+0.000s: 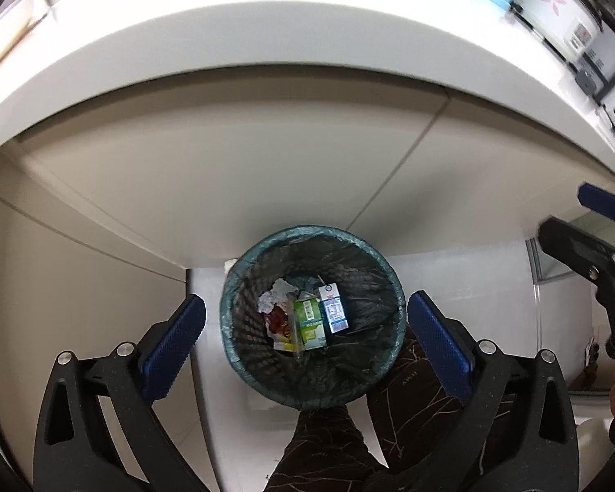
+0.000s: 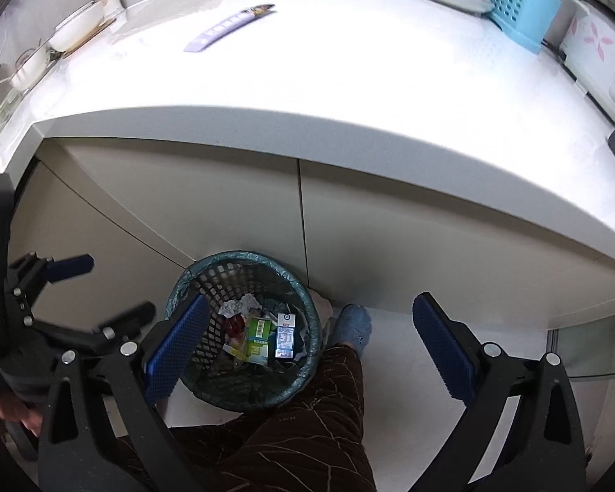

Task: Collect trash
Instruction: 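Raise both open tools back up toward the bubble wrap and purple stick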

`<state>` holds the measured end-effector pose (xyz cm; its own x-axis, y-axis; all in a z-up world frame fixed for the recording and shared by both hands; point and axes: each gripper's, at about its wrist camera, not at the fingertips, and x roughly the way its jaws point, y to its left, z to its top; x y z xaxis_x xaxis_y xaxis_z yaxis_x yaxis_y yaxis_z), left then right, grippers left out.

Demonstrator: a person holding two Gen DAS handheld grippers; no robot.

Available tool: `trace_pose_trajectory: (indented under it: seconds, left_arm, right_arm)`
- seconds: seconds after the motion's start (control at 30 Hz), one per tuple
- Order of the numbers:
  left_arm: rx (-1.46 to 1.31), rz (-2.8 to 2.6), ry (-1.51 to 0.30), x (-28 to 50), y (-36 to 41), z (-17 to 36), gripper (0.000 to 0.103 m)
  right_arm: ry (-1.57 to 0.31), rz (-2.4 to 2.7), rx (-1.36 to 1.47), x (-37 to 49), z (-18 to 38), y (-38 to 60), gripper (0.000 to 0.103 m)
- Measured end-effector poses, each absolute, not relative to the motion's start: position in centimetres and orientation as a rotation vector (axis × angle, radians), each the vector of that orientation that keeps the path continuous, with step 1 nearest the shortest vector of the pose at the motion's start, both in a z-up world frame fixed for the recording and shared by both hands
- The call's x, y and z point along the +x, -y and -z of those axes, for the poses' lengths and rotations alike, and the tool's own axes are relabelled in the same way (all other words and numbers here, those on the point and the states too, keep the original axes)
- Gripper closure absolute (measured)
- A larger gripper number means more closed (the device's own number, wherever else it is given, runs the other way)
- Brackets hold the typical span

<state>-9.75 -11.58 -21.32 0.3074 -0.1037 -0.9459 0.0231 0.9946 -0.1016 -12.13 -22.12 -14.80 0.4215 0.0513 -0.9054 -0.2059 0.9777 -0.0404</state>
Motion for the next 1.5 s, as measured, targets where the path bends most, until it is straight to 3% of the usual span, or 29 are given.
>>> trace_pose_trajectory:
  seconds: [0.83,1.23,1.5]
  left_arm:
    - [-0.182,-0.065,-1.092,-7.3,5.9,8.4,0.006]
    - [-0.238,-0.183,-1.056,0.2,1.5,5.0,0.007]
    - [-0.289,-0.256,-1.093,7.1,-2.6,5.9,0.007]
  right_arm:
    - [-0.989,-0.231,-0.112,-6.3,1.8,18.8,0.008]
    - [-1.042,-0.235,-0.147,0.9,2.0,15.5,0.008]
    - [-1.168,-0.184,-0.092,7.2,4.9,14.4,0.012]
